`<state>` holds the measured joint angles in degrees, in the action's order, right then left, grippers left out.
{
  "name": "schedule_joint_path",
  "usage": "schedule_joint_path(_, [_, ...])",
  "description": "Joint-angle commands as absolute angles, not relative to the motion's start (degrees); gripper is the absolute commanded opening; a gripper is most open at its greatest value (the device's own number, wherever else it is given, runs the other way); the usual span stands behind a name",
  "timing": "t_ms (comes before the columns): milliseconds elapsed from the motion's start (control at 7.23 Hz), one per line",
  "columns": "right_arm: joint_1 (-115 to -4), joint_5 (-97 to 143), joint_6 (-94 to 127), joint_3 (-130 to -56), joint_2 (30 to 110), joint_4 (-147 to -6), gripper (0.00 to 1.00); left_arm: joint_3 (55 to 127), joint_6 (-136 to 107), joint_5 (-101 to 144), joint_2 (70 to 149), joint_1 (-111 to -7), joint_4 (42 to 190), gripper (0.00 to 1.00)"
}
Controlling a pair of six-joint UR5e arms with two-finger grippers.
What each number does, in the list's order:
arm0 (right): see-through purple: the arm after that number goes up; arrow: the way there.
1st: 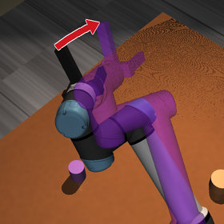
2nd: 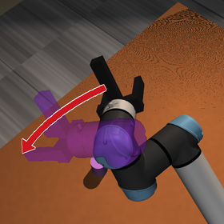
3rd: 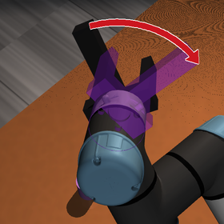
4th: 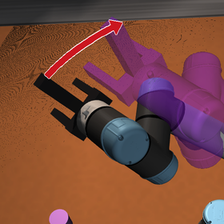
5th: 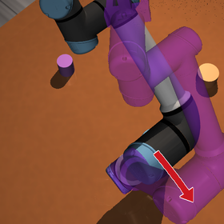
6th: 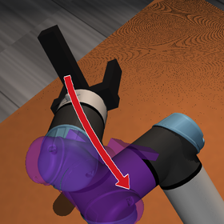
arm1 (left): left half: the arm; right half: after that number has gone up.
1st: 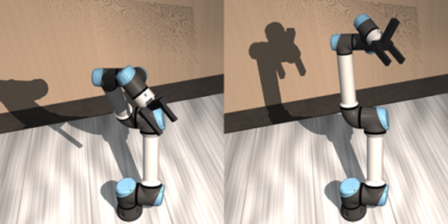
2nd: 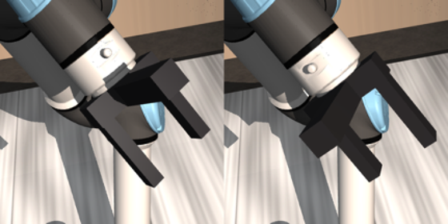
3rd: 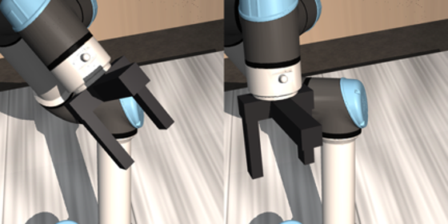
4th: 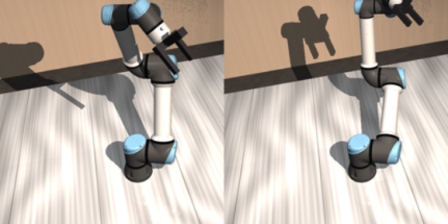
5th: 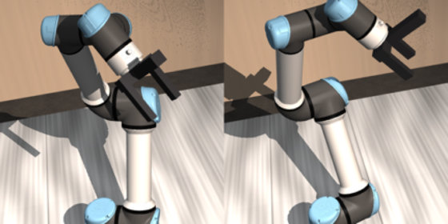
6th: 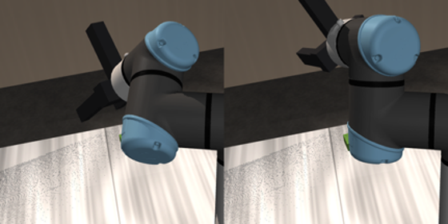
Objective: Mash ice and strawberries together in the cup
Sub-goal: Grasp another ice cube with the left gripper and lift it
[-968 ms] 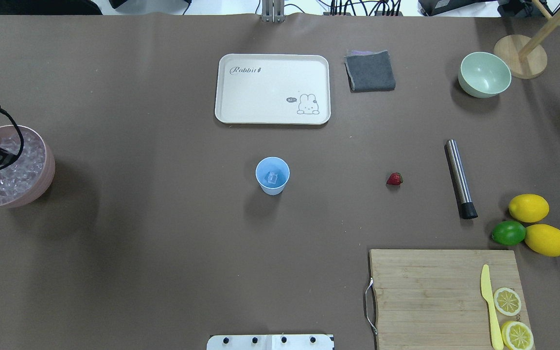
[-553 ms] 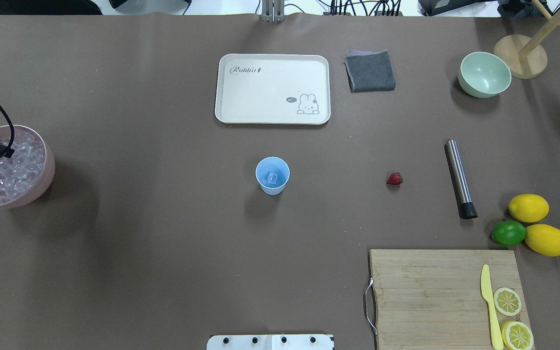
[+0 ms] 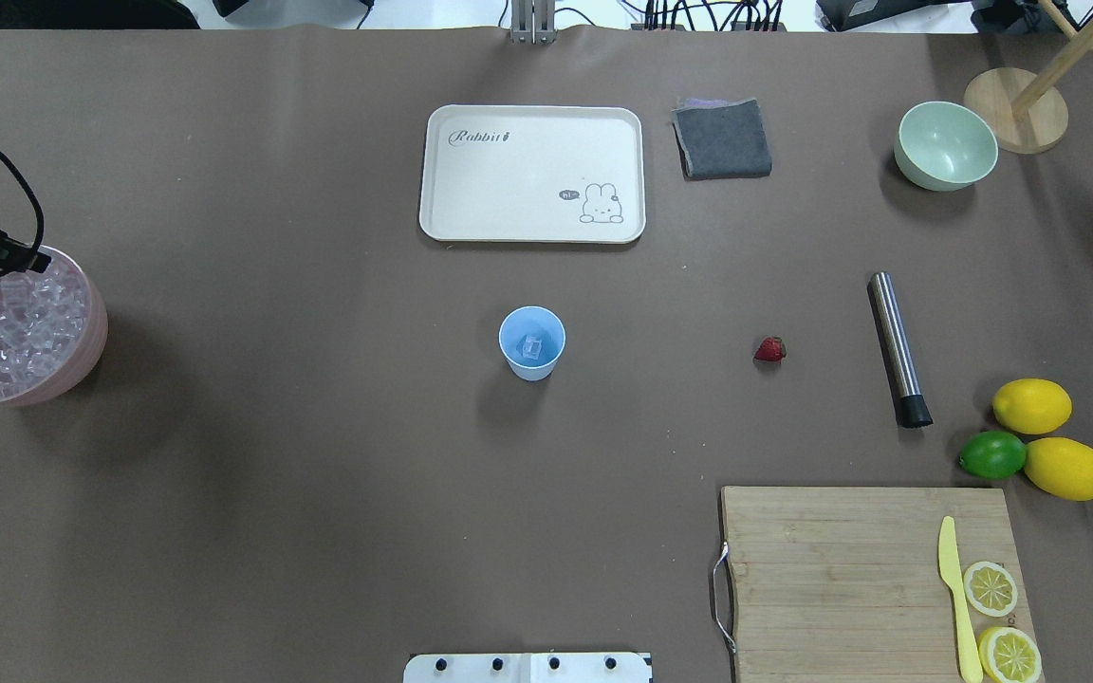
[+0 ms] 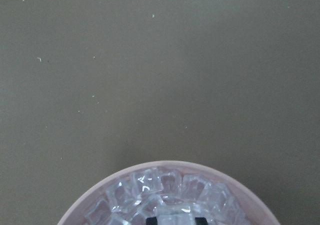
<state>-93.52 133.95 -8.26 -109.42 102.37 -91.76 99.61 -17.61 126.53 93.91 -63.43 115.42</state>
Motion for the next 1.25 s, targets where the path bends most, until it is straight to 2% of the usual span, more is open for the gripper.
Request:
schedule_joint_path(0, [-93.5, 133.9, -8.2, -109.4, 102.2, -91.8, 1.0, 99.8, -17.8, 126.5, 96.1, -63.5, 113.2, 0.0])
schedule_joint_path(1107, [-93.5, 134.6, -7.7, -109.5, 102.3, -91.8, 1.0, 101.0, -22.4, 126.5, 102.7, -63.7, 105.7, 0.0])
